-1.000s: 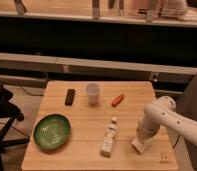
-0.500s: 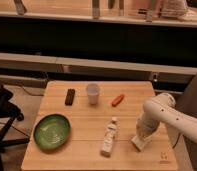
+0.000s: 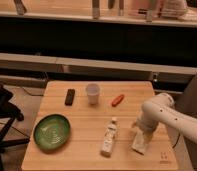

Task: Place the white sponge in the ceramic cup

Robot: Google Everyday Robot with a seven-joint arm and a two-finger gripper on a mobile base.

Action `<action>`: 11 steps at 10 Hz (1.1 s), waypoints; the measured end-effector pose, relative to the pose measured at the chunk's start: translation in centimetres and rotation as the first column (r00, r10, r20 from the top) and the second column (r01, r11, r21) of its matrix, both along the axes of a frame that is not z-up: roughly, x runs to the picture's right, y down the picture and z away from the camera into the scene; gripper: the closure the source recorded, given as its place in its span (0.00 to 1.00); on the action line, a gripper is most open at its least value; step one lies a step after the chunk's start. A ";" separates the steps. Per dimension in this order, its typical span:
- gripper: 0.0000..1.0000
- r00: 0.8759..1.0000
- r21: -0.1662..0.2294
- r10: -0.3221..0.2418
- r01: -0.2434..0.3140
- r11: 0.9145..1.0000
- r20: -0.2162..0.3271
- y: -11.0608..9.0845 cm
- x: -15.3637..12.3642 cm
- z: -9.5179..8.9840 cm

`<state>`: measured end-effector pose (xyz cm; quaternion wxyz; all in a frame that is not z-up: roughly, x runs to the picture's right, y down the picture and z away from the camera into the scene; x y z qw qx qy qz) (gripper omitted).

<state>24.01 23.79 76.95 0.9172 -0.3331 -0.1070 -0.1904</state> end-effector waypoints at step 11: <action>0.20 0.999 -0.020 -0.030 0.031 0.999 0.034 4.1 0.6 1.0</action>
